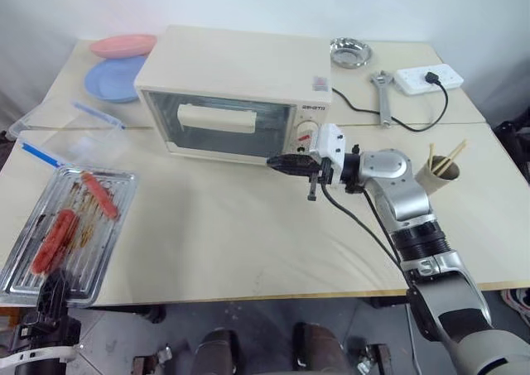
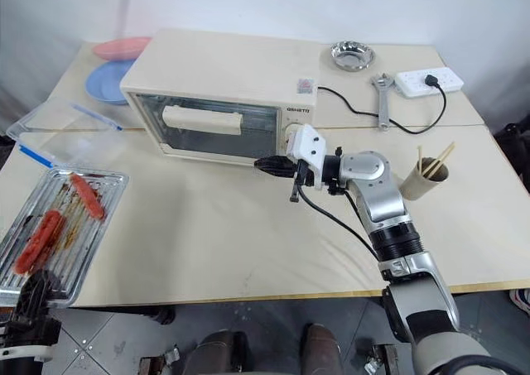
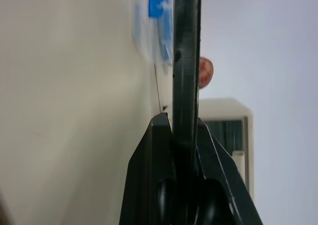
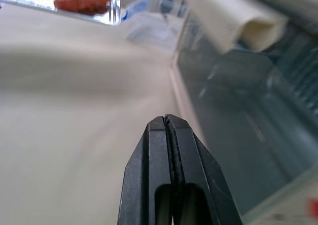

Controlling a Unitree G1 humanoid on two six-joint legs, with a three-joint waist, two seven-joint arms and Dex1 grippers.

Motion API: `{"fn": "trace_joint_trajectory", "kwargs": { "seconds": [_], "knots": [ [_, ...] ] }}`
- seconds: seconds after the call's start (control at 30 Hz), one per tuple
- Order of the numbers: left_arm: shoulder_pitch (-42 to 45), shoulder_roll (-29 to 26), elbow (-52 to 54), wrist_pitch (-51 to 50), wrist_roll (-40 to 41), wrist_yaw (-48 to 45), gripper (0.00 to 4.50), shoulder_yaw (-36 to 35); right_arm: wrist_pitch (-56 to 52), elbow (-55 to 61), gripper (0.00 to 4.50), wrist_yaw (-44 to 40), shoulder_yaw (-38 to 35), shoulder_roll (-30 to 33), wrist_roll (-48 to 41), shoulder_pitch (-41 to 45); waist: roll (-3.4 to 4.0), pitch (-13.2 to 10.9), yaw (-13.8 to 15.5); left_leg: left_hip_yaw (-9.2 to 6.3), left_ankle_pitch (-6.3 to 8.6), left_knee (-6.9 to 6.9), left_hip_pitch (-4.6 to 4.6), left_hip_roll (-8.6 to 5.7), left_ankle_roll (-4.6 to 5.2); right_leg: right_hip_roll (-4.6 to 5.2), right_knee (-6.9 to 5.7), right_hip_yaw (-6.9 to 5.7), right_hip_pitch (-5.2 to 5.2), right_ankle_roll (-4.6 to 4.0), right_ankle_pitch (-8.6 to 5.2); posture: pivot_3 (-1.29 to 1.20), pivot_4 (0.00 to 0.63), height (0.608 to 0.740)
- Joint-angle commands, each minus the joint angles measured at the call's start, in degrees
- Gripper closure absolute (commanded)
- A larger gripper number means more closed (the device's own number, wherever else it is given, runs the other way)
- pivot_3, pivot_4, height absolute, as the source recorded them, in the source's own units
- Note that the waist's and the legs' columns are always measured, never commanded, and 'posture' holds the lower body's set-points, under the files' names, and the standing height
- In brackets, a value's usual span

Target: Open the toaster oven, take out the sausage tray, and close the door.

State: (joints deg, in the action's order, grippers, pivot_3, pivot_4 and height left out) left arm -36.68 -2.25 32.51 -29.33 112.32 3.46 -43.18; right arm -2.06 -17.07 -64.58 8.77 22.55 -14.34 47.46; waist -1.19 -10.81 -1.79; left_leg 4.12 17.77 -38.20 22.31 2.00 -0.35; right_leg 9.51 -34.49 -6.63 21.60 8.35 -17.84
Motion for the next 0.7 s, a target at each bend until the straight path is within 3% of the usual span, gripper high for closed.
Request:
{"fn": "trace_joint_trajectory", "kwargs": {
  "seconds": [0.03,0.17,0.27,0.5,0.7],
  "knots": [
    [-0.26,-1.86,0.23,-2.19,0.68,-1.67,4.50,0.41,-3.70,4.85,4.47,-2.97,-0.57,1.77,-2.59,0.97,0.00,0.00,0.19,0.00,0.00,0.00,0.01,0.01,0.00,0.00,0.00,0.00,0.00,0.00,0.00,0.00,0.150,0.740],
    [0.70,-4.53,-0.52,-4.60,0.68,-1.70,4.50,1.61,-0.42,10.57,4.47,-7.32,0.19,5.22,-2.10,-3.06,0.00,0.00,0.30,-0.01,0.02,0.01,0.02,0.00,-0.01,0.00,0.03,-0.02,-0.01,0.00,0.00,0.00,0.150,0.740],
    [1.16,-6.23,-1.00,-6.40,0.68,-1.72,4.50,2.66,-9.91,13.13,4.11,-13.38,0.24,8.29,-7.62,-4.02,0.01,-0.01,0.41,-0.01,0.03,0.00,0.03,-0.02,0.00,0.00,0.07,-0.01,-0.03,0.00,0.00,0.00,0.150,0.740],
    [6.07,-12.53,-4.64,-11.82,0.68,-1.05,4.50,6.18,-11.11,12.87,1.90,-24.77,-3.81,13.54,-15.50,-7.03,0.04,-0.02,0.38,-0.04,0.04,-0.01,-0.01,0.01,0.00,-0.01,0.18,-0.01,-0.03,-0.01,-0.01,0.00,0.150,0.740],
    [12.36,-20.82,-10.90,-18.68,0.68,-0.91,4.50,9.81,-10.38,7.15,0.06,-27.53,-5.46,14.73,-19.09,-8.39,0.04,-0.02,0.37,-0.03,0.03,-0.01,-0.02,0.00,-0.02,-0.01,-0.02,0.00,-0.04,0.00,0.00,0.00,0.150,0.740]
  ]
}}
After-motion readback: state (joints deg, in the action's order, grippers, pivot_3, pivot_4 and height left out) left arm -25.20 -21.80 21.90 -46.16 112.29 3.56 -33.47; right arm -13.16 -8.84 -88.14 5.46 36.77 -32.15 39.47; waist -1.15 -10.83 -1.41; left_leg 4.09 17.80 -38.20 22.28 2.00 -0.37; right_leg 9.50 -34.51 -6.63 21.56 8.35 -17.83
